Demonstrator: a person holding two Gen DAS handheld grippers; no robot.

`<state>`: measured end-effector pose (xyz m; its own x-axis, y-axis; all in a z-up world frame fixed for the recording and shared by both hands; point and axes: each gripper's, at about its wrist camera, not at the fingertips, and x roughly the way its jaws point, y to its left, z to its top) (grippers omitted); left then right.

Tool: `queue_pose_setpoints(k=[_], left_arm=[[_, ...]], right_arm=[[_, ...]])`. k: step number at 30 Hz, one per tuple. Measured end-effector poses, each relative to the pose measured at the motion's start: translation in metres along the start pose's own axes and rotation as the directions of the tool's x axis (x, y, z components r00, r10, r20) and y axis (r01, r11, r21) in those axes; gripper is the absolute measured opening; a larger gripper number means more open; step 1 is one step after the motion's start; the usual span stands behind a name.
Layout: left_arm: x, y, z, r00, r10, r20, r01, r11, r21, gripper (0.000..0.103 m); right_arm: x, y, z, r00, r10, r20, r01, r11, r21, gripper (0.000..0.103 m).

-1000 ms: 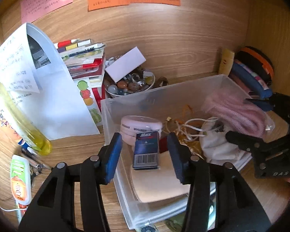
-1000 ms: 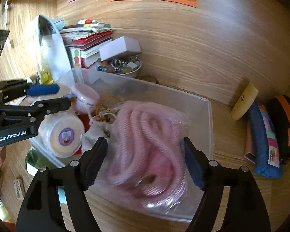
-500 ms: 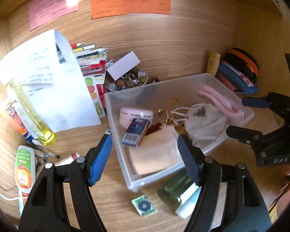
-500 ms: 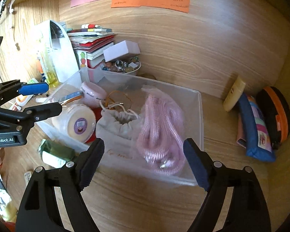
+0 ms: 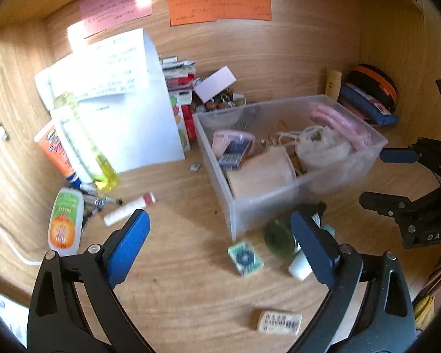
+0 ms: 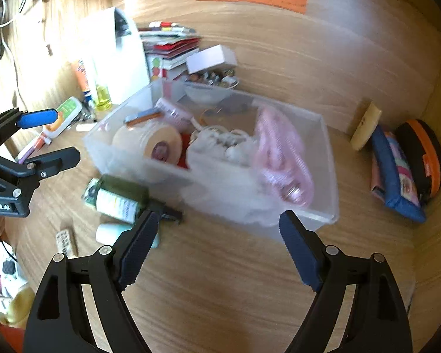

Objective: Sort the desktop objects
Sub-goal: 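Grasp green bottle with right gripper while left gripper grasps AB eraser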

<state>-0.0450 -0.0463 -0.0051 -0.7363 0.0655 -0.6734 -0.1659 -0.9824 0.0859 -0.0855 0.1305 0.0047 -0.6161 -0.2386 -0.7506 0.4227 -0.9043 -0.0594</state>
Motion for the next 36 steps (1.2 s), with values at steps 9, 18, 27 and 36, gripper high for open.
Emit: queue_pose_setpoints(k=[9, 18, 27, 36], left_arm=[[-0.014, 0.008, -0.044, 0.999, -0.003, -0.047, 0.002, 1.0, -0.02, 0.1], [-0.018, 0.001, -0.081, 0.997, -0.023, -0.079, 0.022, 1.0, -0.006, 0.1], [-0.001, -0.027, -0.094, 0.989, -0.055, -0.141, 0.067, 0.994, 0.085, 0.1], [0.005, -0.025, -0.091, 0.992, -0.052, -0.111, 0.057, 0.998, 0.038, 0.098]], right_arm=[[0.008, 0.03, -0.007, 0.997, 0.077, -0.022, -0.078, 0.997, -0.027, 0.083], [0.037, 0.074, 0.002, 0.986, 0.151, -0.064, -0.153, 0.988, -0.03, 0.083], [0.055, 0.089, 0.009, 0.984, 0.164, -0.072, -0.165, 0.986, -0.007, 0.075], [0.04, 0.081, 0.012, 0.982, 0.187, -0.004, -0.187, 0.982, -0.018, 0.056]])
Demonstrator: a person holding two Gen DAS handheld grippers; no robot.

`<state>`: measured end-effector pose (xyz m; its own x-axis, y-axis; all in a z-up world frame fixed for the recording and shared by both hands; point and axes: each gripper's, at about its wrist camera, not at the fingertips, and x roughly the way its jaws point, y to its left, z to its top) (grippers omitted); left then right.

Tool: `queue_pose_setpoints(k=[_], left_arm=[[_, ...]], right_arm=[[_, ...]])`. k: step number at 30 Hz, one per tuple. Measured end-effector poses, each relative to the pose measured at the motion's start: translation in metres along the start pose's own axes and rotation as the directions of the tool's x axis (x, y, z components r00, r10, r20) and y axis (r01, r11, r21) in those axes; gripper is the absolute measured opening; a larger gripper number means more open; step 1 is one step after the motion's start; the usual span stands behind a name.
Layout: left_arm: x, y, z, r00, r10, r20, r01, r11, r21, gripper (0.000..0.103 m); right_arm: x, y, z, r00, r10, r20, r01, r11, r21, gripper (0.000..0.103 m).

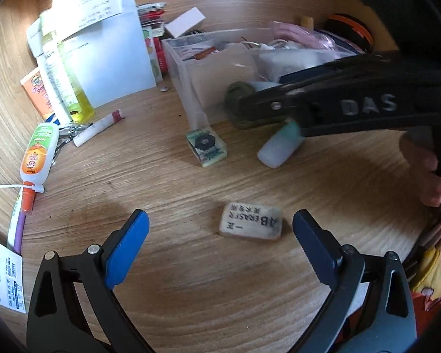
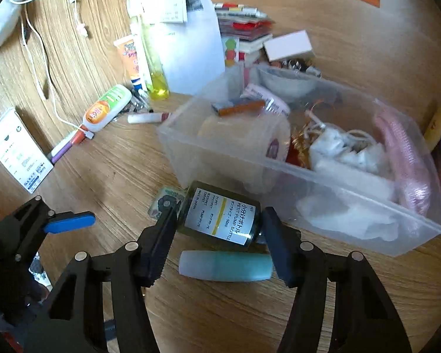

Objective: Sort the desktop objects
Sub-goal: 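Grasp green bottle with right gripper while left gripper grasps AB eraser, then lower green bottle into clear box with right gripper while left drops eraser there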

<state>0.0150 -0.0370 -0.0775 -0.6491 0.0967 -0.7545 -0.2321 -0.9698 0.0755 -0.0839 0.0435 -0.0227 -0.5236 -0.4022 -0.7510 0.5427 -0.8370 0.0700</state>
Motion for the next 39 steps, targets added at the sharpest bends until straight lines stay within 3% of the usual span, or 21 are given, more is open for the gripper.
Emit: queue_pose_setpoints(k=[5, 7, 8, 16, 23, 30, 39], left_arm=[[0.001, 0.006, -0.001, 0.999, -0.045, 0.006, 0.045, 0.998, -0.04, 0.066], [0.0, 0.004, -0.001, 0.999, -0.052, 0.013, 0.053, 0.998, -0.028, 0.044], [-0.001, 0.002, 0.0, 0.998, -0.055, 0.013, 0.055, 0.998, -0.02, 0.04], [-0.004, -0.001, 0.009, 0.997, -0.069, 0.023, 0.07, 0.997, -0.021, 0.04], [-0.028, 0.007, 0.031, 0.993, -0.061, 0.104, 0.069, 0.995, -0.074, 0.04], [-0.044, 0.012, 0.057, 0.975, -0.126, 0.186, 0.152, 0.979, -0.138, 0.04], [-0.035, 0.011, 0.09, 0.969, -0.115, 0.219, 0.145, 0.981, -0.129, 0.04]], right_arm=[[-0.007, -0.016, -0.004, 1.0, 0.006, 0.01, -0.006, 1.0, 0.024, 0.056], [-0.012, -0.023, -0.008, 1.0, 0.009, 0.019, -0.01, 0.999, 0.045, 0.056], [-0.015, -0.027, -0.009, 1.0, 0.01, 0.026, -0.012, 0.998, 0.055, 0.056], [-0.045, -0.039, -0.014, 0.995, 0.006, 0.101, -0.015, 0.996, 0.091, 0.056], [-0.07, -0.048, -0.019, 0.988, -0.005, 0.156, -0.013, 0.993, 0.115, 0.056], [-0.093, -0.059, -0.022, 0.978, -0.004, 0.208, -0.026, 0.99, 0.142, 0.056], [-0.115, -0.08, -0.02, 0.965, -0.054, 0.258, 0.007, 0.984, 0.18, 0.056]])
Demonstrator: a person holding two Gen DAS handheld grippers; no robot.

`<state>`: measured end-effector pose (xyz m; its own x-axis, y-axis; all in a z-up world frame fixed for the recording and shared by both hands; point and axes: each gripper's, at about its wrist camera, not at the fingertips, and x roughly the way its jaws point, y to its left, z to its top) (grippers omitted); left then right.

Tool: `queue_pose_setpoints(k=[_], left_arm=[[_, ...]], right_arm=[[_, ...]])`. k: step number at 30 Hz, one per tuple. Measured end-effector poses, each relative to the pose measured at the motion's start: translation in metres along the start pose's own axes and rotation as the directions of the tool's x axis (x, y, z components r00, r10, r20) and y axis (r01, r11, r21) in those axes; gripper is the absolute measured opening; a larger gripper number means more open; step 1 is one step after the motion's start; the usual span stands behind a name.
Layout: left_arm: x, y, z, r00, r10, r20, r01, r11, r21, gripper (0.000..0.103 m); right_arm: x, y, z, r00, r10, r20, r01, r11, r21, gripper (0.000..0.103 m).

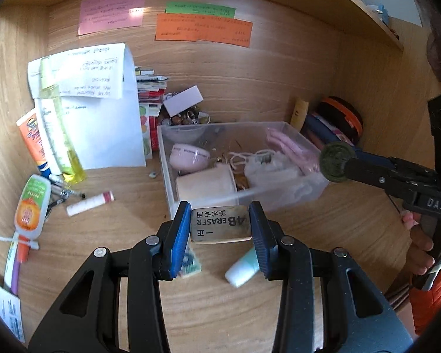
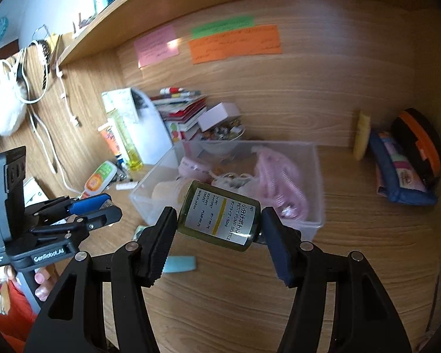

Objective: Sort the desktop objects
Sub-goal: 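Lower green bottle into clear box with right gripper while left drops eraser there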

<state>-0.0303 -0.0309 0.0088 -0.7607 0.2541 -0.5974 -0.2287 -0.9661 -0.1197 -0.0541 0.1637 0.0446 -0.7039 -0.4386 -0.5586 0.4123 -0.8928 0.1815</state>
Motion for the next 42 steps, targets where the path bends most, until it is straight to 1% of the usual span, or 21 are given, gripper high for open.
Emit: queue_pose_setpoints(k=[4, 7, 13, 21, 24, 26, 31, 35, 39, 41, 42], left_arm=[[0.006, 0.004, 0.012, 1.0, -0.023, 0.012, 0.023, 1.0, -0.014, 0.04], [0.009, 0.004, 0.02, 0.999, -0.016, 0.027, 0.016, 1.0, -0.01, 0.04], [0.021, 0.005, 0.032, 0.999, -0.015, 0.033, 0.015, 1.0, -0.006, 0.04], [0.05, 0.018, 0.044, 1.0, -0.018, -0.01, 0.018, 0.999, -0.032, 0.04], [0.062, 0.02, 0.047, 0.999, -0.005, -0.034, 0.004, 1.0, -0.03, 0.04], [0.069, 0.02, 0.049, 0.999, -0.001, -0.046, -0.001, 1.0, -0.027, 0.04], [0.084, 0.023, 0.057, 0.998, 0.0, -0.065, -0.002, 1.0, -0.029, 0.04], [0.097, 0.024, 0.059, 0.996, 0.021, -0.085, -0.023, 0.999, -0.022, 0.04], [0.109, 0.027, 0.055, 0.993, -0.003, -0.118, -0.001, 1.0, -0.031, 0.04], [0.11, 0.027, 0.055, 0.992, -0.015, -0.123, 0.011, 0.999, -0.032, 0.04], [0.11, 0.027, 0.054, 0.992, -0.016, -0.124, 0.012, 0.999, -0.034, 0.04]], right_arm=[[-0.002, -0.01, 0.007, 1.0, -0.021, 0.018, 0.021, 1.0, 0.009, 0.056], [0.001, -0.013, 0.015, 0.999, -0.033, 0.025, 0.033, 0.999, 0.008, 0.056], [0.021, -0.011, 0.026, 1.0, -0.021, 0.01, 0.021, 1.0, -0.01, 0.056], [0.049, -0.002, 0.034, 1.0, -0.007, -0.02, 0.006, 0.998, -0.061, 0.056], [0.059, 0.002, 0.035, 0.999, -0.011, -0.036, 0.008, 0.996, -0.086, 0.056], [0.066, 0.005, 0.036, 0.999, -0.019, -0.046, 0.014, 0.994, -0.109, 0.056], [0.078, 0.01, 0.039, 0.996, -0.083, -0.044, 0.073, 0.979, -0.192, 0.055], [0.09, 0.014, 0.041, 0.994, -0.102, -0.05, 0.087, 0.967, -0.238, 0.054], [0.101, 0.014, 0.039, 0.992, -0.109, -0.059, 0.091, 0.964, -0.251, 0.054], [0.103, 0.014, 0.04, 0.992, -0.109, -0.058, 0.09, 0.962, -0.258, 0.054], [0.104, 0.014, 0.04, 0.992, -0.109, -0.058, 0.09, 0.961, -0.261, 0.056]])
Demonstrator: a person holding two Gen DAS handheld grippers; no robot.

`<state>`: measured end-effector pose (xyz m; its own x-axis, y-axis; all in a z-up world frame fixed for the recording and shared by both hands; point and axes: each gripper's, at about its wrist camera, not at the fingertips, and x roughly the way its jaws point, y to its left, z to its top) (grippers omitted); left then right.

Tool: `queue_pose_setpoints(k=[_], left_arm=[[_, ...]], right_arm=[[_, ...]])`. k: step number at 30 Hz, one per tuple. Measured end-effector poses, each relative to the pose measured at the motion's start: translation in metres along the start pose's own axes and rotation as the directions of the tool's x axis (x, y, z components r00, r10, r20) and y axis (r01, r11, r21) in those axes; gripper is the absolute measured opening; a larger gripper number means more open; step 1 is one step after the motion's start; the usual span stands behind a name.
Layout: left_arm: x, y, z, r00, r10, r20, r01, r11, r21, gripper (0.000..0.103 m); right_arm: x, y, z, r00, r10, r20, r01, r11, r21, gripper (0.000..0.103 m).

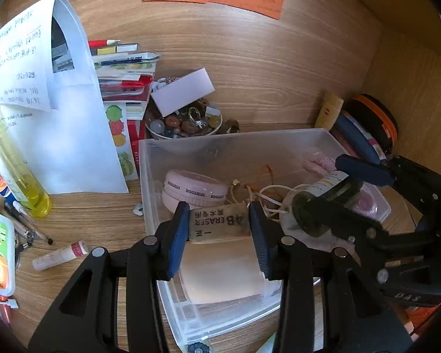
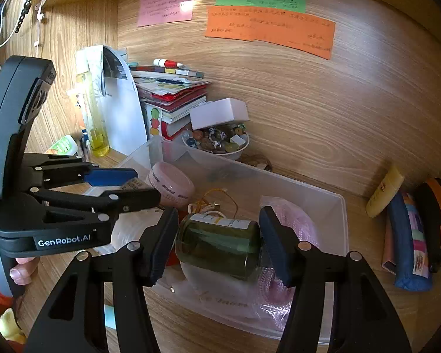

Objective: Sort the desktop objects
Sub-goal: 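Lower green bottle into clear box with right gripper while left drops eraser there, then grasp mint-green tube with right gripper while left gripper grasps green square badge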

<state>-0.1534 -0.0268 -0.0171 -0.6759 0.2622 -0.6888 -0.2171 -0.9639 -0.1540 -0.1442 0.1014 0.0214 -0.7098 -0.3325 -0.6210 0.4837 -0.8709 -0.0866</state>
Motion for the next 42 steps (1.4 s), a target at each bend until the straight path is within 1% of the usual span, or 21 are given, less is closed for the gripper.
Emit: queue_pose_setpoints(k=[1, 3, 5, 6, 7, 9, 10, 14, 16, 17, 20, 22, 26, 31, 36, 39, 42], left_arm=[[0.0, 0.0, 0.0, 1.0, -0.001, -0.002, 0.001, 1.0, -0.002, 0.04], [-0.001, 0.001, 0.0, 1.0, -0.005, -0.004, 0.005, 1.0, -0.007, 0.04], [-0.002, 0.002, 0.0, 1.0, -0.015, -0.003, 0.015, 1.0, -0.012, 0.042], [-0.004, 0.003, -0.001, 1.0, -0.027, 0.002, 0.027, 1.0, -0.015, 0.045], [-0.006, 0.003, -0.001, 0.999, -0.035, 0.007, 0.035, 0.999, -0.015, 0.051], [-0.013, 0.002, -0.002, 0.999, -0.046, 0.028, 0.046, 0.999, -0.014, 0.059], [-0.016, 0.001, -0.002, 0.998, -0.047, 0.037, 0.047, 0.999, -0.012, 0.061], [-0.031, -0.006, -0.005, 0.997, -0.034, 0.068, 0.033, 0.999, 0.018, 0.063], [-0.037, -0.009, -0.007, 0.997, -0.021, 0.08, 0.019, 0.999, 0.031, 0.068], [-0.042, -0.011, -0.008, 0.996, -0.009, 0.091, 0.006, 0.999, 0.039, 0.069], [-0.054, -0.012, -0.012, 0.994, -0.006, 0.106, 0.002, 0.999, 0.044, 0.07], [-0.062, -0.013, -0.014, 0.993, 0.0, 0.116, -0.005, 0.999, 0.043, 0.074], [-0.079, -0.012, -0.021, 0.991, 0.025, 0.134, -0.032, 0.998, 0.048, 0.075], [-0.093, -0.011, -0.031, 0.988, 0.057, 0.146, -0.066, 0.996, 0.06, 0.082], [-0.104, -0.004, -0.047, 0.985, 0.099, 0.139, -0.109, 0.992, 0.065, 0.084], [-0.107, 0.004, -0.056, 0.985, 0.122, 0.125, -0.13, 0.99, 0.057, 0.09], [-0.109, 0.014, -0.067, 0.983, 0.148, 0.105, -0.154, 0.987, 0.048, 0.09]], right_arm=[[0.002, 0.001, -0.001, 1.0, 0.004, -0.008, -0.004, 1.0, -0.011, 0.062], [0.011, 0.002, -0.004, 0.999, 0.007, -0.046, -0.008, 1.0, -0.02, 0.07], [0.017, 0.002, -0.007, 0.998, -0.015, -0.064, 0.014, 1.0, -0.024, 0.071], [0.018, 0.002, -0.007, 0.998, -0.021, -0.066, 0.019, 0.999, -0.028, 0.071], [0.017, 0.002, -0.007, 0.997, -0.015, -0.069, 0.014, 1.0, -0.027, 0.072], [0.015, 0.003, -0.006, 0.997, 0.011, -0.075, -0.013, 1.0, -0.022, 0.075], [0.013, 0.004, -0.005, 0.997, 0.021, -0.078, -0.023, 0.999, -0.023, 0.075], [0.003, 0.007, -0.003, 0.998, 0.001, -0.062, -0.003, 0.999, -0.033, 0.076], [-0.005, 0.008, -0.002, 0.999, -0.004, -0.049, 0.003, 1.0, -0.03, 0.081], [-0.008, 0.009, -0.002, 0.999, -0.005, -0.043, 0.004, 1.0, -0.028, 0.082], [-0.019, 0.011, -0.002, 1.0, -0.012, -0.028, 0.011, 0.999, -0.03, 0.083], [-0.026, 0.014, -0.003, 1.0, -0.021, -0.018, 0.02, 0.999, -0.034, 0.083], [-0.036, 0.018, -0.004, 1.0, -0.024, -0.005, 0.024, 0.999, -0.034, 0.083], [-0.05, 0.022, -0.01, 1.0, -0.019, 0.006, 0.02, 1.0, -0.013, 0.084], [-0.059, 0.027, -0.018, 1.0, -0.007, 0.001, 0.007, 1.0, 0.008, 0.085], [-0.061, 0.032, -0.025, 1.0, 0.004, -0.014, -0.004, 1.0, 0.019, 0.086], [-0.058, 0.038, -0.032, 0.999, 0.023, -0.037, -0.022, 0.999, 0.028, 0.086]])
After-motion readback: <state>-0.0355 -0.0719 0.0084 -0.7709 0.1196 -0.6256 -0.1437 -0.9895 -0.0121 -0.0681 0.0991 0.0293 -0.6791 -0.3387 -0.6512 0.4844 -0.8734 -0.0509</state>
